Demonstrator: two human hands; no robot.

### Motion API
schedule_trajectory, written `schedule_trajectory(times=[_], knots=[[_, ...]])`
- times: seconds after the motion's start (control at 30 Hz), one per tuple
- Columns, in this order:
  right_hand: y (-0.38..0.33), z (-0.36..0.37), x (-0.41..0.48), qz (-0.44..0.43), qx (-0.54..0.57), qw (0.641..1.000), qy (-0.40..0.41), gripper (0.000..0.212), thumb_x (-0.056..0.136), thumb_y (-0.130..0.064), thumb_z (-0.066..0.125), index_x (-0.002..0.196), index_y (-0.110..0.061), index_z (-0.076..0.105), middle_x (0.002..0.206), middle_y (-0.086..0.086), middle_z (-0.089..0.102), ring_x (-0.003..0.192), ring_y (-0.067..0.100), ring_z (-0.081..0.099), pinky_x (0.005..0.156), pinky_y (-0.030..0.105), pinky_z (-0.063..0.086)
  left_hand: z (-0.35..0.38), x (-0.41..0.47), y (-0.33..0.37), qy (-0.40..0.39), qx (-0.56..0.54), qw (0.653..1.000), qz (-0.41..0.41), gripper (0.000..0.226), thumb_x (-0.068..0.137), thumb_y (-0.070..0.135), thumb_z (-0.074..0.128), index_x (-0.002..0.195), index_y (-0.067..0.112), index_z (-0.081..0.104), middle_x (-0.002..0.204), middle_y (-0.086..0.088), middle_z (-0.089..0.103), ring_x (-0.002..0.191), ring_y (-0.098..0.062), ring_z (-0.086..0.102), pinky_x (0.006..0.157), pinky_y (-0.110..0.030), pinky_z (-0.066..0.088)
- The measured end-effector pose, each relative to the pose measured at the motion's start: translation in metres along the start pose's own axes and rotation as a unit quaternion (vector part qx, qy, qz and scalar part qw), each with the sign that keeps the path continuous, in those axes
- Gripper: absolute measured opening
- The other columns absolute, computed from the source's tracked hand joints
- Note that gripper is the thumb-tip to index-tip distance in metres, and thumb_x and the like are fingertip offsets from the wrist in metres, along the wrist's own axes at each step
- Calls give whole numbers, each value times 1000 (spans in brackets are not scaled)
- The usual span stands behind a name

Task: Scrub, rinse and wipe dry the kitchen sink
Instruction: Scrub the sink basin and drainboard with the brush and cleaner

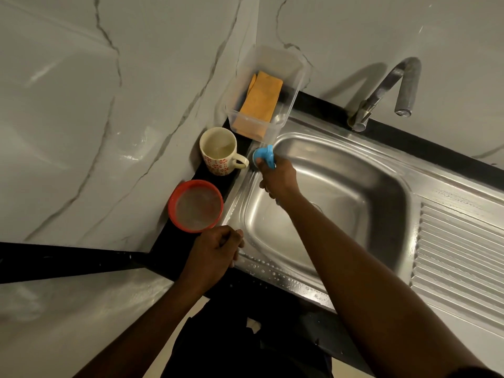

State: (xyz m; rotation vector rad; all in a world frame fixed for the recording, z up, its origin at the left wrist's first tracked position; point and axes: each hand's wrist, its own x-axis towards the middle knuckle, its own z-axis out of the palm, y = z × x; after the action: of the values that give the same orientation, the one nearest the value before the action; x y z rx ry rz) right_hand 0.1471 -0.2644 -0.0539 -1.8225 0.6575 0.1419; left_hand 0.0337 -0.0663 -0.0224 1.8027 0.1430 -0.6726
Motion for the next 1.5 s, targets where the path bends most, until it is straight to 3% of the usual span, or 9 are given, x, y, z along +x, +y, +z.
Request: schedule_trajectory(times=[0.17, 0.3, 0.5, 0.83, 1.0, 1.17, 1.23, 1.37, 1.5], knots=[[29, 12, -52, -41, -41, 997, -47, 44, 104, -43, 60, 142, -21, 57, 89, -3, 70, 53, 9, 66, 46, 14, 47, 6, 9, 16, 1, 10, 1000, 28, 33, 105, 26, 60, 80, 8, 72, 65, -13, 67, 56, -16, 62, 55, -23, 50], [61, 17, -76, -83, -110, 987, -83, 43, 102, -39, 63, 142, -26, 57, 104, 2, 75, 80, 13, 74, 70, 23, 60, 8, 22, 31, -4, 29, 998, 53, 31, 105, 28, 60, 81, 13, 73, 66, -10, 68, 61, -19, 65, 63, -32, 56], [18, 1, -18, -16, -28, 999, -16, 45, 103, -42, 61, 143, -23, 57, 81, -1, 70, 47, 7, 65, 43, 14, 43, 7, 35, 44, -1, 31, 998, 53, 32, 105, 29, 60, 80, 13, 71, 65, -8, 68, 57, -18, 62, 58, -27, 50], [39, 2, -51, -37, -54, 995, -74, 36, 102, -20, 62, 138, -17, 61, 82, -4, 69, 50, 4, 64, 50, 17, 50, 11, 61, 83, 19, 49, 992, 114, 31, 106, 29, 58, 84, 12, 72, 64, -5, 68, 56, -12, 62, 59, -21, 52], [36, -22, -73, -11, -97, 989, -107, 46, 97, -45, 69, 140, -33, 62, 74, -3, 74, 49, 5, 67, 49, 12, 49, -1, 63, 91, 37, 29, 993, 110, 31, 106, 28, 59, 85, 10, 72, 68, -10, 70, 58, -16, 63, 62, -26, 51], [18, -41, -80, -90, -144, 984, -44, 53, 90, -60, 70, 139, -43, 63, 63, -3, 69, 54, 12, 65, 51, 25, 49, -28, 57, 98, 81, 12, 991, 108, 28, 105, 24, 59, 88, 8, 73, 68, -10, 69, 57, -15, 60, 53, -19, 48], [9, -38, -89, -138, -145, 979, -47, 51, 88, -59, 74, 137, -45, 65, 63, -7, 66, 53, 10, 58, 50, 16, 39, -39, 58, 100, 102, 37, 987, 117, 29, 105, 27, 59, 87, 11, 75, 68, -10, 71, 57, -16, 62, 54, -20, 49], [-8, -15, -108, -251, -164, 950, -89, 53, 89, -48, 79, 138, -35, 65, 95, -7, 78, 72, 2, 65, 63, 5, 42, -58, 58, 104, 131, 54, 981, 131, 31, 105, 30, 58, 85, 15, 75, 68, -6, 71, 59, -20, 64, 63, -32, 54], [-10, 22, -102, -304, -226, 915, -138, 56, 93, -48, 73, 145, -32, 59, 111, -1, 78, 83, 9, 72, 76, 24, 57, -66, 49, 113, 149, 56, 974, 159, 30, 105, 24, 58, 85, 6, 71, 64, -6, 65, 54, -15, 58, 55, -25, 52]])
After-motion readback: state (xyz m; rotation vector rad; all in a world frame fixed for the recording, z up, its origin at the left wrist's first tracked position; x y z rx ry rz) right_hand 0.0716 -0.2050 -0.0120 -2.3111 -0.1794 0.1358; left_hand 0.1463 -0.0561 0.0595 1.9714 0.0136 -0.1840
